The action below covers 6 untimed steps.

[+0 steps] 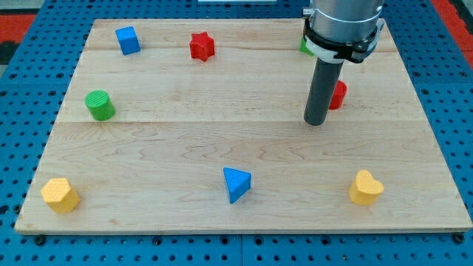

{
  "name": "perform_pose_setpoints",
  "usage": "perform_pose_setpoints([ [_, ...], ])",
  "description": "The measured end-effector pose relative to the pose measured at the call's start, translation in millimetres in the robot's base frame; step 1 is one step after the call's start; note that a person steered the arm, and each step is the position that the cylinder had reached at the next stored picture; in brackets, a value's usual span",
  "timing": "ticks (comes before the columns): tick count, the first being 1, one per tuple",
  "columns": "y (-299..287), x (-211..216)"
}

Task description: Push the red circle a bit up

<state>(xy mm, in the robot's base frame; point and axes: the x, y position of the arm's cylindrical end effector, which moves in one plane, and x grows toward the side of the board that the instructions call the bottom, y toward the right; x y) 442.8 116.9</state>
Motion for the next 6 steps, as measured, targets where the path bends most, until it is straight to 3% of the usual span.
perform_pose_setpoints([
  [5,16,-11],
  [6,27,-62],
])
